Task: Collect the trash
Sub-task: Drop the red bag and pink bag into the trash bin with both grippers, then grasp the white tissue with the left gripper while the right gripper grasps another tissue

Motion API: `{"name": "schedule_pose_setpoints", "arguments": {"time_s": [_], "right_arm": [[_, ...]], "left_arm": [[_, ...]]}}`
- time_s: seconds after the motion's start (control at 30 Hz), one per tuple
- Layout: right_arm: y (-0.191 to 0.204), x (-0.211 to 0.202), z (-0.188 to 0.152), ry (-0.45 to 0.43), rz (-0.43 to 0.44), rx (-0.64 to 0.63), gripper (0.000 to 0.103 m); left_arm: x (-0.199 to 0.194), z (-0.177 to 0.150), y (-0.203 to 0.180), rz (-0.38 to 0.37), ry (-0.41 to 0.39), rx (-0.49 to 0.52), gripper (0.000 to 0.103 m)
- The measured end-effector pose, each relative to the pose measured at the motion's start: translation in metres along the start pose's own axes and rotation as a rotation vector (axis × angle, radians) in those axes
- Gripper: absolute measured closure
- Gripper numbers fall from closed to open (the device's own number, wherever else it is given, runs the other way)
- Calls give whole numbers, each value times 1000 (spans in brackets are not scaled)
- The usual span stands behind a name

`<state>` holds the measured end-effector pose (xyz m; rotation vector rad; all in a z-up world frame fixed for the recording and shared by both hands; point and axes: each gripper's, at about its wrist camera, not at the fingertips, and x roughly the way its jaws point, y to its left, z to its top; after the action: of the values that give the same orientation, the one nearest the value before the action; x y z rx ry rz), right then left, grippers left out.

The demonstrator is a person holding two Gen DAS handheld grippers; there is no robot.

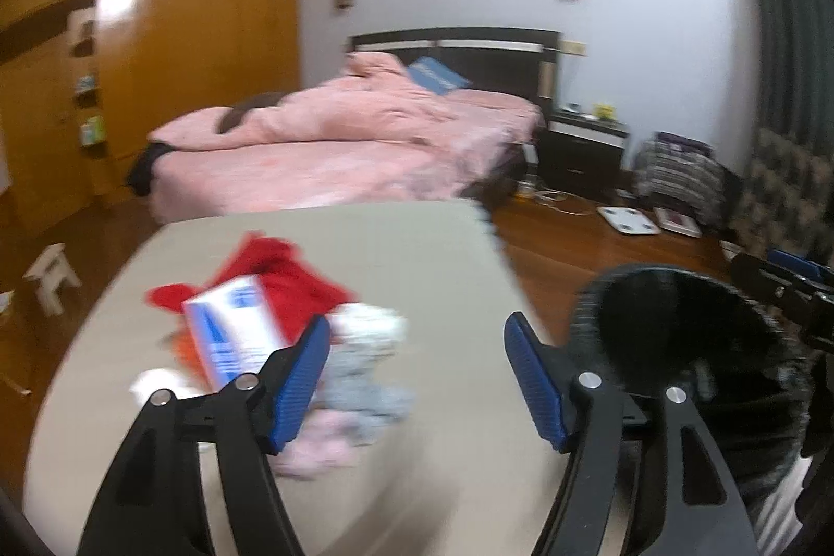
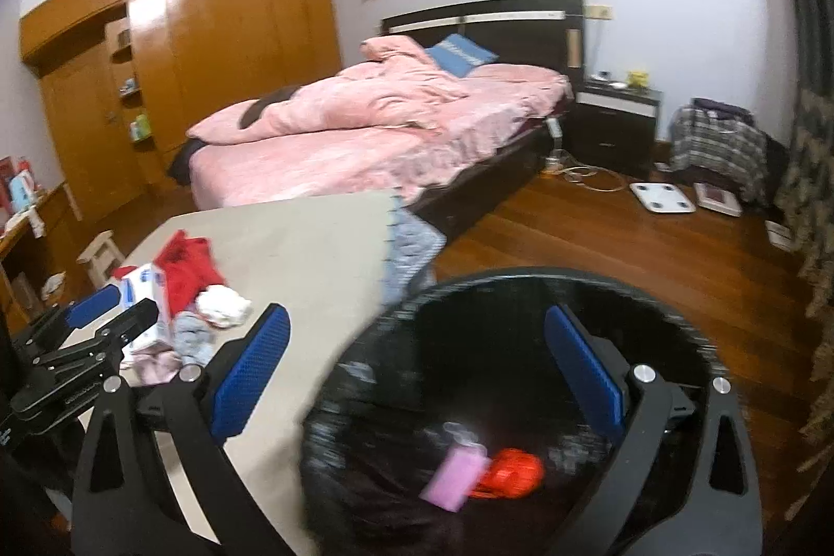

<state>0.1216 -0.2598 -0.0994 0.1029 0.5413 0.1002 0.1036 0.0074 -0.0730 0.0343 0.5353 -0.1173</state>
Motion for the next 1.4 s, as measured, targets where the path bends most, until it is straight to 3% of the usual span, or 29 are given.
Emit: {"name": "schedule_pose_setpoints", "arguments": {"time_s": [0.13, 0.4, 0.7, 0.83, 0.93, 1.0, 1.2, 1.4], "right_arm": [[44, 23, 2, 4, 58, -48, 7], [119, 64, -11, 8, 145, -135, 7], [153, 114, -15, 78, 170, -170, 9], [152, 136, -15, 116, 164, -182, 19], [153, 148, -14, 138, 165, -181, 19], [155, 151, -14, 143, 167, -185, 19], [161, 159, -17, 161, 179, -201, 19], [169, 172, -12, 178, 178, -226, 19]], "left_arm": [[-5, -11, 45, 134, -3, 1, 34], [8, -42, 120, 268, 71, -94, 34], [44, -55, 148, 275, 152, -151, 34], [61, -58, 156, 264, 200, -178, 35], [71, -60, 158, 243, 240, -184, 42], [73, -61, 157, 219, 256, -184, 53], [72, -62, 160, 184, 244, -193, 74], [61, -55, 162, 210, 176, -198, 75]]}}
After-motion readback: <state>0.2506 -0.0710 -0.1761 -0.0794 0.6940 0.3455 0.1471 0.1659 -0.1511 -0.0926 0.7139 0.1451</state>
